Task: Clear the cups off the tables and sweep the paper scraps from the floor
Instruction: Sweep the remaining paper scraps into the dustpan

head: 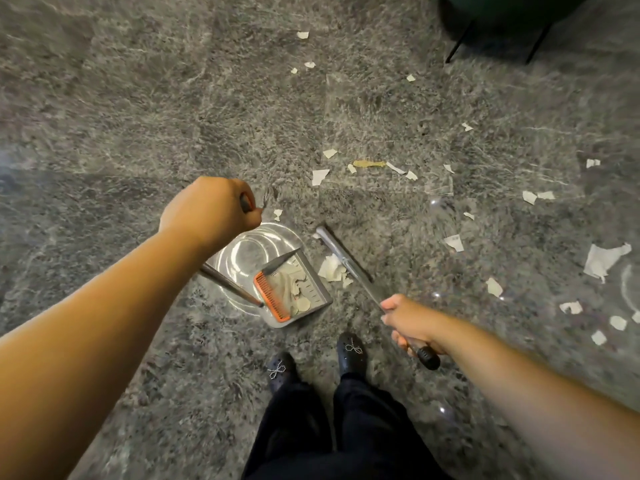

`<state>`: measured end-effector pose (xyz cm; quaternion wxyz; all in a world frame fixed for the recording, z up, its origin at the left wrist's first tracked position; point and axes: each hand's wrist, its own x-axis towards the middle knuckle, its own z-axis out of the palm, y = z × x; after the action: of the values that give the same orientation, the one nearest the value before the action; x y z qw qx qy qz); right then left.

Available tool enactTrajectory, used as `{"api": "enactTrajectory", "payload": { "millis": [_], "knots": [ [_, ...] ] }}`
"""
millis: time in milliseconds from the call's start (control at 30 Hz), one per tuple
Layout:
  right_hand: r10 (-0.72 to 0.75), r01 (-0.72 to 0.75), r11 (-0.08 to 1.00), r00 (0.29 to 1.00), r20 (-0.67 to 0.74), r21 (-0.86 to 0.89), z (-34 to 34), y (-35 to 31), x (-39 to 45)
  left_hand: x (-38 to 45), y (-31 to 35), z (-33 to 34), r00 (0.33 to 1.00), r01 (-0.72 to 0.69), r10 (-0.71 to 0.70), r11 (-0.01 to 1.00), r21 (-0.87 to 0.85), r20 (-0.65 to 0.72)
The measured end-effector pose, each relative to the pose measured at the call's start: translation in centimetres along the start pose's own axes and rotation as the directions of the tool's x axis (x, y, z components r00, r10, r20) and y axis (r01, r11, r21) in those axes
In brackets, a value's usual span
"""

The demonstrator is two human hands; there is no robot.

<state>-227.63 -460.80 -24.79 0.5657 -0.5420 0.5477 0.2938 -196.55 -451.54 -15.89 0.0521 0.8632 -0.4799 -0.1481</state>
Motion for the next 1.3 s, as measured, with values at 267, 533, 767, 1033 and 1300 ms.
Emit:
{"api": "enactTrajectory", "payload": {
  "millis": [267, 533, 767, 1033, 1300],
  "knots": [
    [0.000, -0.006, 0.999, 0.992, 0.127, 0.046, 6.2, -2.3, -2.7, 0.0, -0.6, 0.6, 1.000, -0.019, 0.019, 0.999, -0.048, 0.007],
    [0.012, -0.033, 0.983, 0.993, 0.118, 0.181, 7.2, -4.1, -6.2, -2.9, -2.4, 0.5, 0.999, -0.038, 0.037, 0.998, -0.053, -0.022],
    [0.033, -0.043, 0.941, 0.999, 0.035, 0.334, 7.8, -5.8, -7.3, -5.6, -6.9, -1.4, 0.995, 0.078, -0.085, 0.988, -0.134, -0.043],
    [-0.035, 0.063, 0.922, 0.996, -0.081, 0.382, 7.1, -10.0, -6.2, -7.6, -13.2, -4.6, 0.972, 0.189, -0.207, 0.970, -0.154, -0.113],
    [-0.056, 0.090, 0.936, 0.993, -0.106, 0.341, 4.9, -15.1, -2.9, -6.3, -18.6, -6.6, 0.957, 0.238, -0.249, 0.967, -0.090, -0.148]
  ]
}}
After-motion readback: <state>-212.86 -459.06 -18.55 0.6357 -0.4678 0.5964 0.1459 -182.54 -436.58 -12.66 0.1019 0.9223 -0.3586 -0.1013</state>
